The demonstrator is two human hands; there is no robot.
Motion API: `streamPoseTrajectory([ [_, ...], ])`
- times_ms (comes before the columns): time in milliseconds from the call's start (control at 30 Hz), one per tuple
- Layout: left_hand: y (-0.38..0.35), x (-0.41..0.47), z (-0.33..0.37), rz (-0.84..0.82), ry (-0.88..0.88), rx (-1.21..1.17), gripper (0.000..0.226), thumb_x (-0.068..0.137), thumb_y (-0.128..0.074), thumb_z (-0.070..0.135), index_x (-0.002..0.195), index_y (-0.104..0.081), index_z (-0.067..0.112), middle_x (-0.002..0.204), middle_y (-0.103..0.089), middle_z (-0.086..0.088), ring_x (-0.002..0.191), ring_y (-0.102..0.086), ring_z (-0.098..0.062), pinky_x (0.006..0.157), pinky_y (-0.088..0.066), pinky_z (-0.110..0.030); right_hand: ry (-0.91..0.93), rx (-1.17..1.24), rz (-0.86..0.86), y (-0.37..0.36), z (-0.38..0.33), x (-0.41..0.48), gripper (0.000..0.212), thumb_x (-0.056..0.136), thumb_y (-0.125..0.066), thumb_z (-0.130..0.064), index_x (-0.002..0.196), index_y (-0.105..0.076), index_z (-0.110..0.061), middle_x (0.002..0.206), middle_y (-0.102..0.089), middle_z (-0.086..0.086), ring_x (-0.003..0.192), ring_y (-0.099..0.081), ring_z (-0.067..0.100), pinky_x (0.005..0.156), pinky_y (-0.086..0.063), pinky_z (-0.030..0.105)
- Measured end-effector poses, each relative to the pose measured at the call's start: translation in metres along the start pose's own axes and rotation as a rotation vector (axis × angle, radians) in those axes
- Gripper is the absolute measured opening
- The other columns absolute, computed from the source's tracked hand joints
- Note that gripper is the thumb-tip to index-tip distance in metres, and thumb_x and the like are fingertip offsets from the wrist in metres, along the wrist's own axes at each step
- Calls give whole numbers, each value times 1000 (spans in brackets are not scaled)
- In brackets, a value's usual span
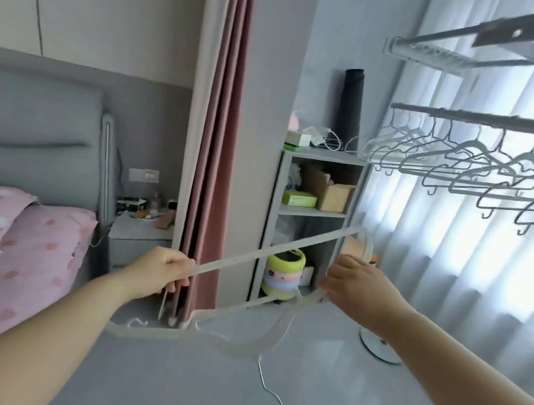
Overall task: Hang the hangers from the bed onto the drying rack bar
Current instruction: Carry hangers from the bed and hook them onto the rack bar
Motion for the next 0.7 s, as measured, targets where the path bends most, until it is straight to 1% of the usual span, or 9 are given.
streamPoseTrajectory([
  [100,-46,20,38,36,-92,70,30,97,-43,20,120,-57,10,118,-59,0,108,-53,-13,90,-37,-21,-73,21,27,2,40,-53,9,59,-73,-19,56,-68,-25,50,-58,-10,48,-61,12,57,-42,13],
  [167,-76,31,62,24,-147,89,32,97,-42,19,123,-56,8,127,-56,-2,119,-50,-17,94,-34,-22,-214,52,-54,5,66,-83,10,61,-78,-18,66,-72,-24,59,-64,-9,54,-65,10,50,-45,15],
  [200,-91,36,73,20,-175,93,31,97,-42,19,123,-56,9,126,-57,-2,120,-50,-17,93,-35,-21,-319,56,-131,4,79,-97,14,69,-76,-18,82,-72,-23,74,-69,-6,67,-68,11,55,-47,16],
  [267,-117,48,92,13,-207,75,29,97,-42,19,118,-60,10,121,-60,-2,117,-52,-18,90,-35,-20,-459,74,-289,-9,102,-126,24,94,-46,-20,115,-58,-20,109,-65,0,99,-63,19,78,-49,26],
  [333,-139,58,110,31,-221,55,24,96,-43,18,106,-65,14,107,-65,-2,107,-56,-20,81,-36,-21,-619,150,-426,-20,115,-154,31,100,-30,-24,120,-52,-17,119,-61,4,109,-57,24,85,-45,31],
  [400,-159,70,124,48,-213,35,25,95,-45,17,78,-62,23,82,-64,2,83,-56,-18,65,-37,-22,-746,158,-448,-32,126,-178,29,99,-32,-23,114,-55,-15,115,-62,7,107,-58,26,81,-44,31],
  [467,-188,80,139,-60,-205,36,32,94,-47,18,64,-55,23,70,-59,2,67,-52,-14,60,-38,-22,-866,181,-452,-41,137,-197,24,97,-36,-20,107,-57,-13,106,-64,11,102,-60,27,72,-42,29],
  [567,-247,88,178,-364,-247,12,30,93,-49,23,65,-57,18,68,-58,3,62,-52,-9,65,-45,-22,-1000,171,-466,-44,152,-211,23,95,-37,-11,106,-57,-9,100,-63,13,99,-61,28,72,-44,31],
  [700,-296,98,257,-528,-231,-245,31,92,-46,40,76,-56,16,76,-59,2,66,-54,-10,61,-40,-21,-1114,169,-451,-46,170,-216,25,91,-37,-1,104,-59,-6,106,-63,14,95,-60,28,68,-37,29],
])
Point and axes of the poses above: each hand's wrist, its own x-axis towards the middle knuckle, its own y-axis out of the back of the hand, z = x × y, the point moved 4 cm from there along x, towards the middle knuckle
